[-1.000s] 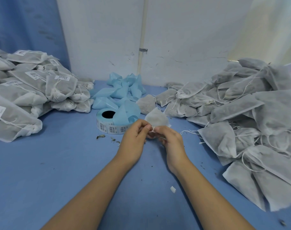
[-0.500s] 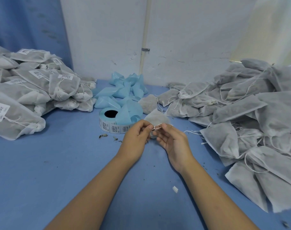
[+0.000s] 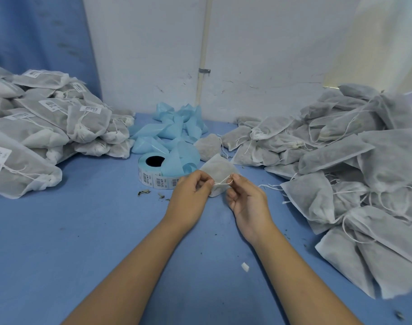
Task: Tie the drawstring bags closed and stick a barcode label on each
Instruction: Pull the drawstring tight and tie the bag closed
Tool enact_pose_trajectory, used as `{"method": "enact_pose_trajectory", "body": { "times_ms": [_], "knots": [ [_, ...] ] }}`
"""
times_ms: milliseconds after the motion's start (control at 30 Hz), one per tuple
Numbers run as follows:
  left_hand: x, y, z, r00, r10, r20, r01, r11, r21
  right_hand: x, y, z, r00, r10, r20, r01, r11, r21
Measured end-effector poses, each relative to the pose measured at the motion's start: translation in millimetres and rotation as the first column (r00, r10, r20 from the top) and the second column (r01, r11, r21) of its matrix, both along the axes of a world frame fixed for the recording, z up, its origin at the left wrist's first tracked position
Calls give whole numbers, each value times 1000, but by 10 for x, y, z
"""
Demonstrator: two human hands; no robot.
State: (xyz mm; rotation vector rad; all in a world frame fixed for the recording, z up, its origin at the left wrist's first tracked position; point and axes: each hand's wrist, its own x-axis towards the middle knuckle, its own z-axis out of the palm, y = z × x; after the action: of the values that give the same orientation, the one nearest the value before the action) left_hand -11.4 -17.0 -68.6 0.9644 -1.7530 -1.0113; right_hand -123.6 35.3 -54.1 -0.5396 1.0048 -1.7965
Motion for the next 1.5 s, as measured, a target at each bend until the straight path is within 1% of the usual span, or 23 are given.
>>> {"method": "enact_pose_trajectory", "body": {
  "times_ms": [100,233,300,367,467,533,600,633,667,700,767,833,900,967,1000,1067,1167,1267,1333,1433,1500],
  "knots": [
    [23,35,-7,997,56,56,-53,997,-50,-35,3,-4,1000,12,24,-12,1000,-1],
    [46,71,-18,982,49,184,1,965,-263,-60,7,0,997,42,66,-42,999,-15],
    [51,77,-22,967,70,247,34,918,-394,-73,12,10,992,85,97,-81,996,-42],
    [41,80,-36,953,90,289,60,880,-472,-77,20,11,976,157,151,-145,986,-85],
    [26,79,-44,955,86,286,54,893,-447,-73,33,2,937,269,224,-240,960,-146],
    [29,87,-34,956,105,275,35,887,-461,-61,40,3,911,344,228,-303,933,-196],
    [31,91,-13,943,192,273,-7,829,-559,-59,51,9,892,392,225,-338,909,-245],
    [34,89,1,941,227,251,-29,794,-608,-64,58,14,886,406,224,-347,900,-263],
    [39,88,17,951,225,213,-44,778,-627,-69,66,20,881,417,222,-353,894,-277],
    [42,95,44,968,194,158,-60,793,-606,-71,73,25,879,423,220,-356,889,-288],
    [51,124,100,991,131,5,-112,873,-475,-76,77,23,878,421,228,-350,890,-293],
    [54,149,158,980,147,-136,-187,914,-359,-69,68,15,882,414,226,-350,895,-275],
    [55,181,230,943,178,-281,-263,915,-305,-55,57,10,894,403,197,-354,903,-242],
    [49,197,306,886,189,-422,-320,910,-263,-33,45,10,920,367,139,-340,922,-188],
    [40,191,333,855,195,-480,-334,916,-222,-17,41,14,937,334,106,-316,936,-155],
    [11,173,384,795,221,-565,-323,942,-87,16,32,16,965,257,51,-250,962,-105],
    [-19,124,426,742,299,-600,-272,952,138,57,16,10,990,142,10,-141,988,-65],
    [-17,75,425,740,317,-593,-164,941,297,58,0,-16,998,63,26,-62,997,-53],
    [1,56,430,739,292,-607,-73,930,359,57,-13,-29,998,44,37,-42,997,-60],
    [29,24,442,725,248,-643,38,917,397,72,-24,-46,1000,18,-2,-18,998,-58],
    [45,10,446,688,211,-694,147,896,419,89,-34,-63,1000,1,-28,-2,998,-62]
  ]
}}
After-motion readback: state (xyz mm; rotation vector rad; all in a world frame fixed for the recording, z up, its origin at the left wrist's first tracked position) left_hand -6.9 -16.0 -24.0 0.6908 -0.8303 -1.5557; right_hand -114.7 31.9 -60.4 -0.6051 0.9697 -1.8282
